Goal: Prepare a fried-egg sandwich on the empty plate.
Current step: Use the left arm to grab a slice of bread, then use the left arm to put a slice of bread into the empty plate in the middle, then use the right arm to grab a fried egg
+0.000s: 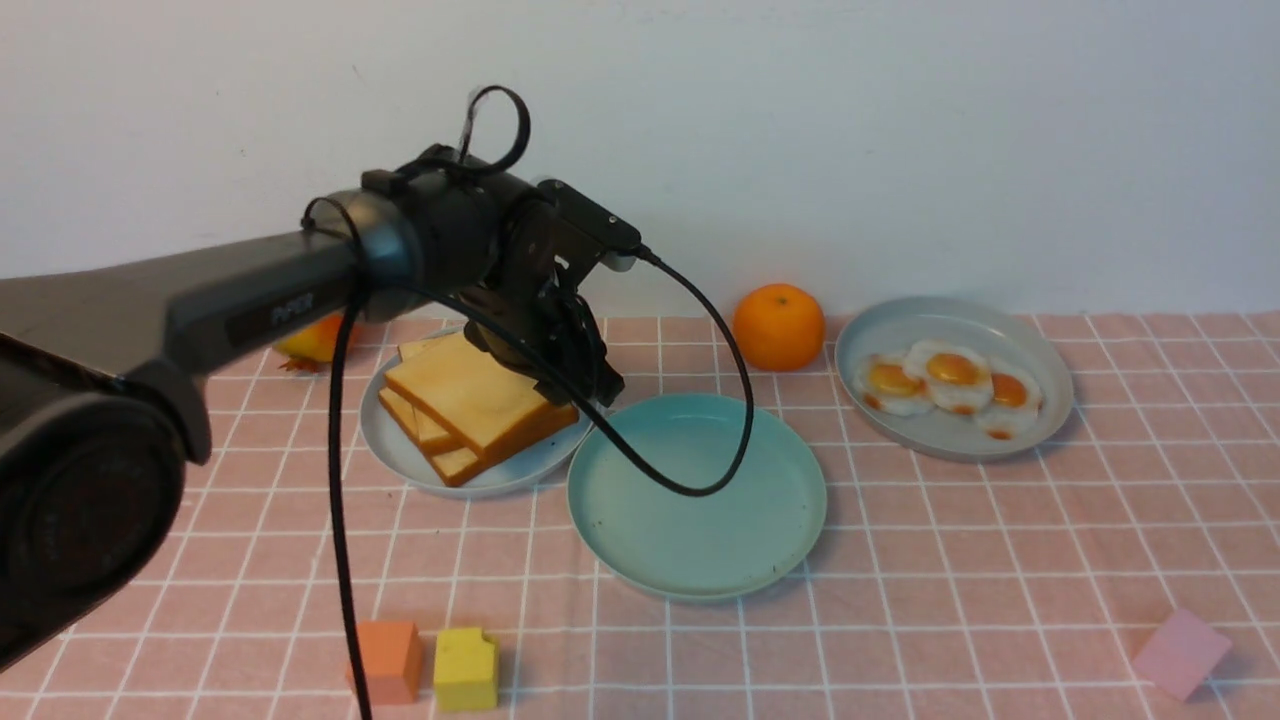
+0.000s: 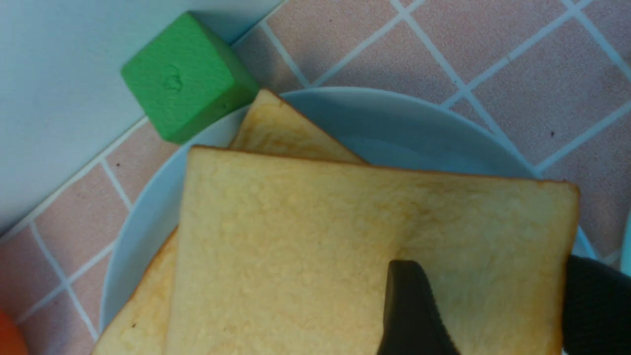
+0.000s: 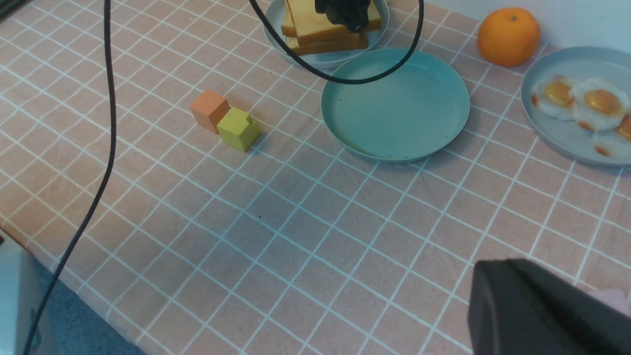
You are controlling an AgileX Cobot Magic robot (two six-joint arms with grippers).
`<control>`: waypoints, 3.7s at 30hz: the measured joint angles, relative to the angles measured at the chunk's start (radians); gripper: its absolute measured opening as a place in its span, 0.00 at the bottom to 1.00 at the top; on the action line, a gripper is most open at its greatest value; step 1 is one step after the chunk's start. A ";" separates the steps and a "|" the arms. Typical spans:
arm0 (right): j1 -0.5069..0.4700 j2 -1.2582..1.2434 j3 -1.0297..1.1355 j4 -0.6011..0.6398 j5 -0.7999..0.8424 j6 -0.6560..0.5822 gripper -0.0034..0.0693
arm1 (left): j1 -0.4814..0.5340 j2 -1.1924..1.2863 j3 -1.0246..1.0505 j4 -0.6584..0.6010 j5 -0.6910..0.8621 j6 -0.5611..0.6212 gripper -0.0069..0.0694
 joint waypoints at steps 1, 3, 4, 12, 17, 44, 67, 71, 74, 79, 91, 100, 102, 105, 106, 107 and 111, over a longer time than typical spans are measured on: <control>0.000 0.000 0.000 0.000 0.000 0.000 0.11 | 0.000 0.004 0.000 0.004 -0.004 0.000 0.66; 0.000 0.000 0.000 0.000 0.000 0.000 0.11 | -0.001 0.012 -0.001 0.017 -0.012 0.000 0.66; 0.000 0.000 0.000 0.000 0.000 0.000 0.12 | -0.001 0.013 -0.001 0.023 -0.018 0.000 0.66; 0.000 0.000 0.000 0.000 0.000 0.000 0.13 | -0.001 0.020 -0.003 0.030 -0.034 0.000 0.56; 0.000 0.000 0.000 0.000 0.001 0.000 0.14 | -0.006 0.024 -0.006 0.038 -0.041 0.000 0.35; 0.000 -0.003 0.000 0.003 0.047 0.000 0.16 | -0.278 -0.162 0.023 -0.167 0.132 0.104 0.15; 0.000 -0.005 0.000 -0.005 0.106 -0.001 0.19 | -0.310 -0.038 0.029 -0.092 -0.032 0.082 0.42; 0.000 -0.005 0.000 -0.005 0.106 -0.001 0.19 | -0.310 -0.038 0.029 -0.095 -0.019 0.059 0.59; 0.000 -0.003 0.000 -0.005 0.106 0.016 0.20 | -0.310 -0.063 0.020 -0.103 0.059 -0.002 0.69; 0.000 0.043 0.000 -0.014 0.106 0.064 0.20 | -0.310 -0.189 -0.006 -0.113 0.190 -0.099 0.60; -0.001 0.571 -0.030 -0.265 -0.141 0.027 0.22 | -0.310 -0.941 0.311 -0.327 0.315 -0.105 0.11; -0.147 0.926 -0.203 -0.282 -0.182 -0.094 0.17 | -0.310 -1.616 0.895 -0.328 0.184 -0.273 0.11; -0.190 0.999 -0.258 -0.236 -0.192 -0.150 0.13 | -0.310 -1.762 0.972 -0.316 0.144 -0.324 0.11; -0.225 1.107 -0.329 -0.178 -0.203 -0.237 0.11 | -0.310 -1.896 1.039 -0.246 0.132 -0.433 0.11; -0.229 1.132 -0.343 -0.166 -0.205 -0.274 0.11 | -0.310 -1.912 1.048 -0.226 0.130 -0.457 0.11; -0.229 1.157 -0.356 -0.157 -0.210 -0.300 0.12 | -0.310 -1.917 1.049 -0.211 0.130 -0.472 0.11; -0.229 1.248 -0.401 -0.127 -0.260 -0.412 0.20 | -0.310 -1.917 1.052 -0.201 0.124 -0.489 0.11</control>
